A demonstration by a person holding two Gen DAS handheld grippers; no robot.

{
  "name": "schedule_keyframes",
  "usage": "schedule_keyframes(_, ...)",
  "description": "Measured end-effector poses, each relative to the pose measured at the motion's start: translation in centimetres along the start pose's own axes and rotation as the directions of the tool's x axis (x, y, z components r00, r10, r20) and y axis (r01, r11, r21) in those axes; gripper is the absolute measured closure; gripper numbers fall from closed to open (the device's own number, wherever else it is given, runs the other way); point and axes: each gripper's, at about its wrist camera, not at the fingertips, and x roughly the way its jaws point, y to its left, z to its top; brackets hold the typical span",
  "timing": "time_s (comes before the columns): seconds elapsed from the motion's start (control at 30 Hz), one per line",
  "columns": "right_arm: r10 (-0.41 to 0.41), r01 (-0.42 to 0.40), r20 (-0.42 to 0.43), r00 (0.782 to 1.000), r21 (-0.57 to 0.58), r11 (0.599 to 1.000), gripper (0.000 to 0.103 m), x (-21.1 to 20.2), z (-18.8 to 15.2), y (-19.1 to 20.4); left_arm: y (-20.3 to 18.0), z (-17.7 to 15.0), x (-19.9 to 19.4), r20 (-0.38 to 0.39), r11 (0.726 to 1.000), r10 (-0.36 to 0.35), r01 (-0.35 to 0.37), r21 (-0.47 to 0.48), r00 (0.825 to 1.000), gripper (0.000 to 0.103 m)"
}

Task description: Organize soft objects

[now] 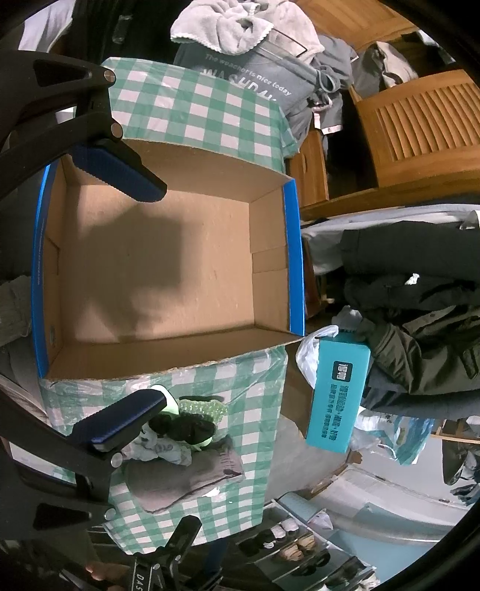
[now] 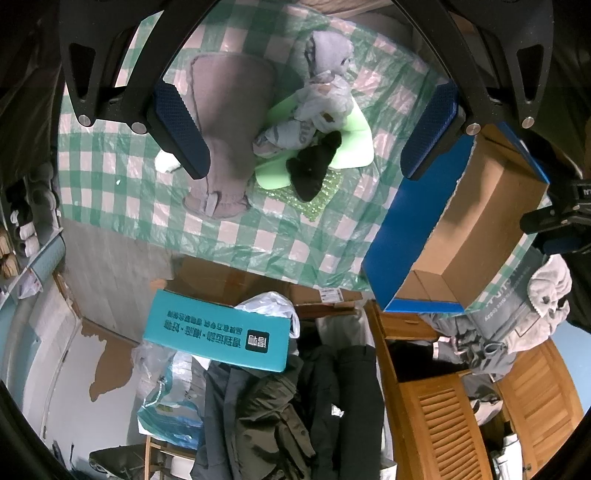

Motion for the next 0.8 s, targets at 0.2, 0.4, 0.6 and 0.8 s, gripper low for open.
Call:
schedule_keyframes(0.2, -0.004, 0.005, -0.008, 1.000, 0.015, 1.000, 0.002, 0.2, -0.6, -0.6, -0.7, 0.0, 0.5, -0.020, 1.000, 0.005, -0.005, 0.016, 1.000, 0.000)
schedule_keyframes(0.4, -0.017, 0.019, -0.023, 1.000, 0.050, 0.999, 0.002, 0.4, -0.7, -1.8, -1.6, 0.0, 2.2, -0.076, 0.999, 0.008, -0.005, 0.038, 0.997, 0.000)
schedule_keyframes(0.6, -0.034, 0.038, -0.044, 0.998, 0.103, 0.994, 0.002, 0.9, -0.4, -3.9, -2.9, 0.3, 3.5, -0.138, 0.999, -0.037, 0.040, 0.022, 0.990, 0.000)
schedule_keyframes(0.8, -0.038, 0.048, -0.072, 0.997, 0.145, 0.988, 0.002, 1.9, -0.2, -6.0, -6.0, 0.9, 3.5, -0.150, 0.994, -0.034, 0.048, 0.094, 0.988, 0.000)
